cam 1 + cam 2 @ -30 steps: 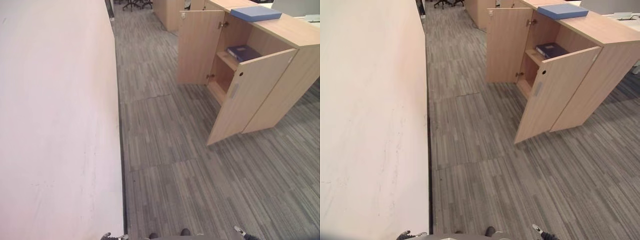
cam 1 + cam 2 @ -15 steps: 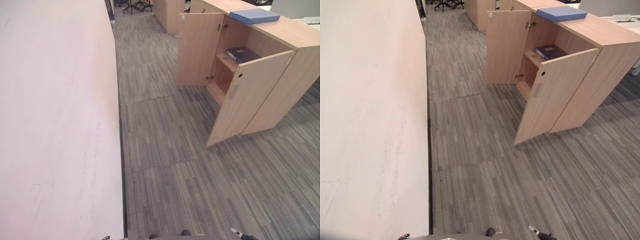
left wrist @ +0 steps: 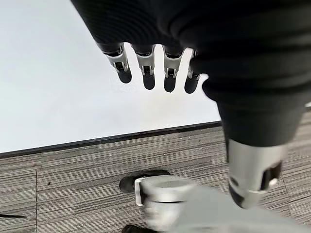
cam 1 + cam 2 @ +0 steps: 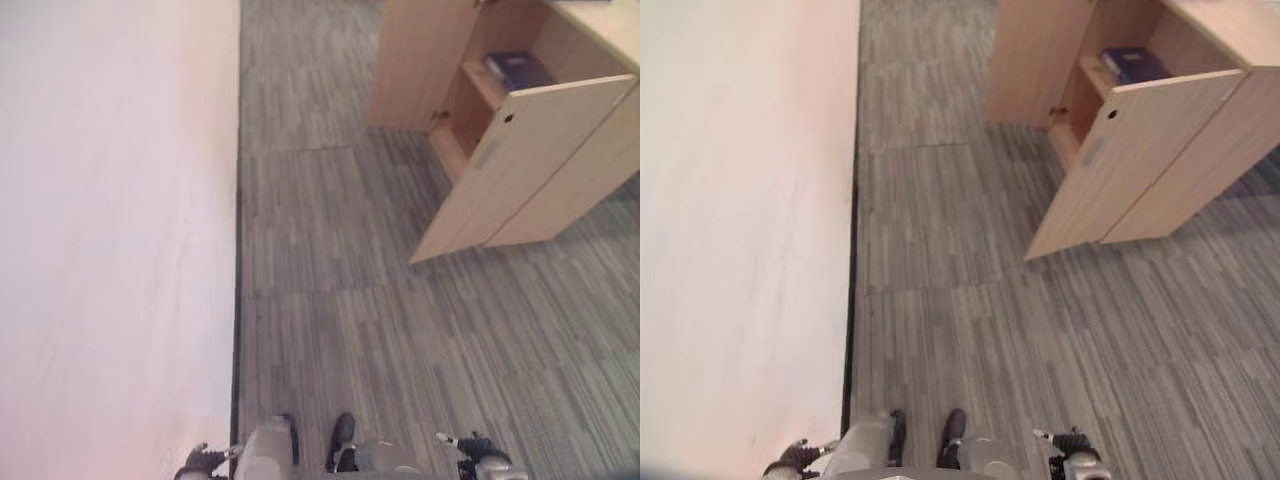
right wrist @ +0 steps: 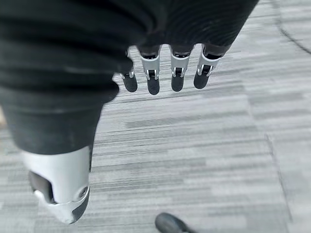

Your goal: Put the empty folder in the office cabinet

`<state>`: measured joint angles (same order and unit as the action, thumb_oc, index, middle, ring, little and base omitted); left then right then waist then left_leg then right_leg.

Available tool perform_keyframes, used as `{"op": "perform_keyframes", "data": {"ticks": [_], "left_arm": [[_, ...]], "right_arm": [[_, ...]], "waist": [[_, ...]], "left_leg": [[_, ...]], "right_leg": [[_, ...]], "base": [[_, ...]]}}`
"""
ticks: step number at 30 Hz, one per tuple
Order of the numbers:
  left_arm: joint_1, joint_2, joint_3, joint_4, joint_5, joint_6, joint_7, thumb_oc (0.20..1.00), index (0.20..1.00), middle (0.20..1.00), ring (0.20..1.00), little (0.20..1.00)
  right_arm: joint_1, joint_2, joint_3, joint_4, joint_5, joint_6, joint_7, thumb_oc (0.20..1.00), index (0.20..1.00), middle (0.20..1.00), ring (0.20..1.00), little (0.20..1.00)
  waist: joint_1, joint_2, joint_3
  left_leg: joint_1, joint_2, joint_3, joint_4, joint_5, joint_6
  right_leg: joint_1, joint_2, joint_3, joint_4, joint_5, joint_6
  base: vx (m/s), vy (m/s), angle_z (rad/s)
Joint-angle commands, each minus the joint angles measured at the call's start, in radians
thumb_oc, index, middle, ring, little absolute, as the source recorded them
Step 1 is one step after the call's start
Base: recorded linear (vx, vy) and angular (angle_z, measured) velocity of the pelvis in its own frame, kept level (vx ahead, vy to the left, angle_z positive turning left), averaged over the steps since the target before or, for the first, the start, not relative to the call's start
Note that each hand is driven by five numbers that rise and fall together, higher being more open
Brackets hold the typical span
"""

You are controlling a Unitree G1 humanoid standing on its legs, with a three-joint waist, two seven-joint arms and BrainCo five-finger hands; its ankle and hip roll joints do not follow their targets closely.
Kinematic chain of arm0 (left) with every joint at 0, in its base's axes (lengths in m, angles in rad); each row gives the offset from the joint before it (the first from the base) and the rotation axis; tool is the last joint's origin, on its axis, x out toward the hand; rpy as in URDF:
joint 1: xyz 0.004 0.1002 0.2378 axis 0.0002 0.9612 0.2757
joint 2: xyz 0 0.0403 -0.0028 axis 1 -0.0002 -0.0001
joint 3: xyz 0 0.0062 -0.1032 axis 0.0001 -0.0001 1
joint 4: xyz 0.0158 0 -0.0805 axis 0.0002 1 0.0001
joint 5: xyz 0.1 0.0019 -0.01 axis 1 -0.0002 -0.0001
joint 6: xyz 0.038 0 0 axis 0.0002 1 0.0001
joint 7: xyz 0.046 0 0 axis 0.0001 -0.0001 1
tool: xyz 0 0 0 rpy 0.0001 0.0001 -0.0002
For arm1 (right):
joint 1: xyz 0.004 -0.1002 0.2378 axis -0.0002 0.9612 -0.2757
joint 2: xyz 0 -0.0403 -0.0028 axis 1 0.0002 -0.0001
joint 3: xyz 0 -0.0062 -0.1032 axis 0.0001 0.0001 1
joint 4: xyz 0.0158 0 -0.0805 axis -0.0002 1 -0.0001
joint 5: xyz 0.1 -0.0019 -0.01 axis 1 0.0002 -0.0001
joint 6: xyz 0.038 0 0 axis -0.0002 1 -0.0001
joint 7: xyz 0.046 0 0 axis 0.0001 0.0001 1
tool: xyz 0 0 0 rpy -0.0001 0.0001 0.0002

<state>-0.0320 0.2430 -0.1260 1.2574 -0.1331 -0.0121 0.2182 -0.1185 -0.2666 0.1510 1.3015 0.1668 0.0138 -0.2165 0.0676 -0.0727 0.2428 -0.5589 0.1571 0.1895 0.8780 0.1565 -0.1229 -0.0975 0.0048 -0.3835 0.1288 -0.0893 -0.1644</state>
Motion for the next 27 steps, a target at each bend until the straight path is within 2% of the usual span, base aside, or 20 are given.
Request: {"op": "perform_keyframes", "data": {"ticks": [1,3,5,6,10,11,12,13,14,16,17,18,19,20,21,22,23,24,26,27], "left_arm": [[0.061,-0.023,0.004,0.025,0.004,-0.003,0.009,1.000,1.000,1.000,1.000,1.000],[0.061,-0.021,0.017,0.033,0.004,-0.002,0.012,1.000,1.000,1.000,1.000,1.000],[0.072,-0.022,0.031,0.042,0.007,-0.001,0.002,1.000,1.000,1.000,1.000,1.000],[0.090,-0.022,0.044,0.047,0.013,0.003,0.006,1.000,1.000,1.000,1.000,1.000],[0.102,-0.017,0.072,0.055,0.007,-0.003,0.008,1.000,1.000,1.000,1.000,1.000],[0.100,-0.012,0.069,0.049,0.008,-0.004,0.010,1.000,1.000,1.000,1.000,1.000],[0.097,-0.004,0.064,0.038,0.015,-0.003,0.011,1.000,1.000,1.000,1.000,1.000],[0.096,-0.001,0.061,0.034,0.021,-0.004,0.010,1.000,1.000,1.000,1.000,1.000],[0.091,0.010,0.058,0.027,0.025,-0.001,0.010,1.000,1.000,1.000,1.000,1.000],[0.088,0.018,0.055,0.017,0.024,0.000,0.010,1.000,1.000,1.000,1.000,1.000],[0.074,0.023,0.022,0.027,0.040,0.006,0.014,1.000,1.000,1.000,1.000,1.000],[0.071,0.023,0.023,0.028,0.039,0.005,0.014,1.000,1.000,1.000,1.000,1.000],[0.070,0.016,0.017,0.029,0.039,0.003,0.016,1.000,1.000,1.000,1.000,1.000],[0.072,0.008,0.019,0.032,0.028,0.002,0.013,1.000,1.000,1.000,1.000,1.000],[0.071,0.002,0.012,0.046,0.028,-0.005,0.016,1.000,1.000,1.000,1.000,1.000],[0.070,0.002,0.013,0.046,0.028,-0.005,0.016,1.000,1.000,1.000,1.000,1.000],[0.065,-0.007,0.008,0.041,0.031,-0.004,0.016,1.000,1.000,1.000,1.000,1.000],[0.058,-0.015,-0.003,0.038,0.038,-0.012,0.016,1.000,1.000,1.000,1.000,1.000],[0.061,-0.023,-0.007,0.039,0.040,-0.012,0.013,1.000,1.000,1.000,1.000,1.000],[0.064,-0.021,-0.004,0.044,0.046,-0.014,0.006,1.000,1.000,1.000,1.000,1.000]], "right_arm": [[0.072,-0.043,0.036,-0.007,-0.044,0.011,-0.008,1.000,1.000,1.000,1.000,1.000],[0.072,-0.051,0.039,0.003,-0.057,0.012,-0.012,1.000,1.000,1.000,1.000,1.000],[0.080,-0.048,0.038,0.012,-0.067,0.016,-0.004,1.000,1.000,1.000,1.000,1.000],[0.089,-0.040,0.037,0.017,-0.081,0.021,0.002,1.000,1.000,1.000,1.000,1.000],[0.099,-0.013,0.044,0.021,-0.101,0.026,0.026,1.000,1.000,1.000,1.000,1.000],[0.098,-0.006,0.046,0.016,-0.103,0.028,0.030,1.000,1.000,1.000,1.000,1.000],[0.095,-0.004,0.044,-0.001,-0.100,0.030,0.035,1.000,1.000,1.000,1.000,1.000],[0.092,-0.005,0.040,-0.010,-0.097,0.030,0.038,1.000,1.000,1.000,1.000,1.000],[0.078,-0.011,0.034,-0.038,-0.094,0.031,0.045,1.000,1.000,1.000,1.000,1.000],[0.069,-0.022,0.036,-0.058,-0.094,0.030,0.044,1.000,1.000,1.000,1.000,1.000],[-0.009,0.021,0.066,-0.055,-0.066,0.030,0.007,1.000,1.000,1.000,1.000,1.000],[-0.015,0.023,0.066,-0.050,-0.064,0.029,0.006,1.000,1.000,1.000,1.000,1.000],[-0.016,0.024,0.065,-0.043,-0.076,0.030,0.005,1.000,1.000,1.000,1.000,1.000],[-0.004,0.023,0.075,-0.047,-0.085,0.032,0.014,1.000,1.000,1.000,1.000,1.000],[-0.011,0.028,0.087,-0.054,-0.082,0.022,0.018,1.000,1.000,1.000,1.000,1.000],[-0.012,0.028,0.088,-0.053,-0.082,0.022,0.018,1.000,1.000,1.000,1.000,1.000],[-0.031,0.044,0.100,-0.060,-0.085,0.024,0.009,1.000,1.000,1.000,1.000,1.000],[-0.043,0.035,0.092,-0.046,-0.088,0.025,0.008,1.000,1.000,1.000,1.000,1.000],[-0.050,0.028,0.082,-0.026,-0.089,0.034,0.018,1.000,1.000,1.000,1.000,1.000],[-0.052,0.018,0.067,-0.006,-0.092,0.035,0.017,1.000,1.000,1.000,1.000,1.000]], "waist": [[-0.020,0.022,-0.059],[-0.005,0.044,-0.059],[0.001,0.056,-0.076],[0.005,0.061,-0.101],[0.023,0.035,-0.148],[0.023,0.028,-0.160],[0.021,0.023,-0.166],[0.021,0.022,-0.171],[0.018,0.022,-0.166],[0.012,0.025,-0.148],[0.010,0.060,-0.115],[0.010,0.060,-0.112],[0.005,0.078,-0.101],[-0.008,0.093,-0.086],[-0.030,0.108,-0.062],[-0.030,0.110,-0.060],[-0.043,0.102,-0.051],[-0.044,0.097,-0.051],[-0.046,0.093,-0.052],[-0.050,0.081,-0.058]], "left_leg": [[0.276,-0.028,-0.001,-0.725,-0.027,0.024],[0.265,-0.027,0.002,-0.948,0.060,0.004],[0.274,-0.012,0.035,-0.965,0.047,0.008],[0.291,-0.014,0.044,-0.965,0.069,0.002],[0.353,-0.072,0.062,-0.965,0.015,0.048],[0.380,-0.103,0.071,-0.965,-0.016,0.067],[0.410,-0.141,0.075,-0.965,-0.054,0.091],[0.426,-0.163,0.076,-0.965,-0.073,0.104],[0.482,-0.226,0.070,-0.965,-0.126,0.144],[0.518,-0.268,0.058,-0.965,-0.158,0.178],[0.590,-0.277,0.032,-0.965,-0.211,0.206],[0.591,-0.276,0.033,-0.965,-0.212,0.205],[0.603,-0.265,0.017,-0.965,-0.208,0.202],[0.617,-0.252,0.005,-0.965,-0.201,0.198],[0.643,-0.242,-0.015,-0.965,-0.198,0.190],[0.645,-0.239,-0.014,-0.965,-0.199,0.189],[0.657,-0.232,-0.035,-0.965,-0.192,0.178],[0.666,-0.235,-0.049,-0.965,-0.199,0.171],[0.678,-0.238,-0.067,-0.965,-0.208,0.166],[0.695,-0.241,-0.093,-0.965,-0.221,0.161]], "right_leg": [[0.225,-0.025,0.001,-0.216,0.007,0.218],[0.265,-0.017,0.005,-0.216,-0.024,0.221],[0.284,-0.011,0.013,-0.216,-0.036,0.232],[0.302,-0.019,0.019,-0.216,-0.050,0.238],[0.331,-0.109,0.020,-0.193,-0.049,0.288],[0.321,-0.158,0.015,-0.143,-0.037,0.311],[0.302,-0.211,0.018,-0.074,-0.007,0.333],[0.296,-0.241,0.011,-0.039,0.020,0.346],[0.238,-0.340,-0.003,0.155,0.145,0.368],[0.199,-0.399,-0.003,0.305,0.255,0.374],[0.060,-0.447,-0.013,0.505,0.255,0.353],[0.060,-0.446,-0.014,0.507,0.251,0.351],[0.027,-0.423,-0.013,0.489,0.205,0.330],[-0.004,-0.385,0.003,0.451,0.178,0.316],[-0.051,-0.301,0.046,0.341,0.154,0.299],[-0.047,-0.298,0.044,0.337,0.155,0.297],[-0.070,-0.217,0.087,0.130,0.186,0.297],[-0.075,-0.194,0.101,0.049,0.195,0.305],[-0.074,-0.173,0.112,-0.015,0.210,0.315],[-0.082,-0.149,0.139,-0.087,0.239,0.327]], "base": [[0.36,0.174,-0.05],[0.38,0.197,-0.23],[0.36,0.197,0.00],[0.42,0.242,-0.66],[0.42,0.301,-0.41],[0.45,0.447,-0.23],[0.41,0.466,-0.08],[0.43,0.584,-0.07],[0.32,0.501,0.14],[0.30,0.494,0.83],[0.27,0.379,0.88],[0.25,0.263,0.35],[0.06,-0.027,0.27],[0.12,-0.059,0.13],[0.09,-0.063,0.08],[0.08,-0.157,0.31],[0.09,-0.155,0.50],[0.08,-0.151,0.74],[0.16,-0.099,0.80],[0.19,-0.116,0.78]]}}
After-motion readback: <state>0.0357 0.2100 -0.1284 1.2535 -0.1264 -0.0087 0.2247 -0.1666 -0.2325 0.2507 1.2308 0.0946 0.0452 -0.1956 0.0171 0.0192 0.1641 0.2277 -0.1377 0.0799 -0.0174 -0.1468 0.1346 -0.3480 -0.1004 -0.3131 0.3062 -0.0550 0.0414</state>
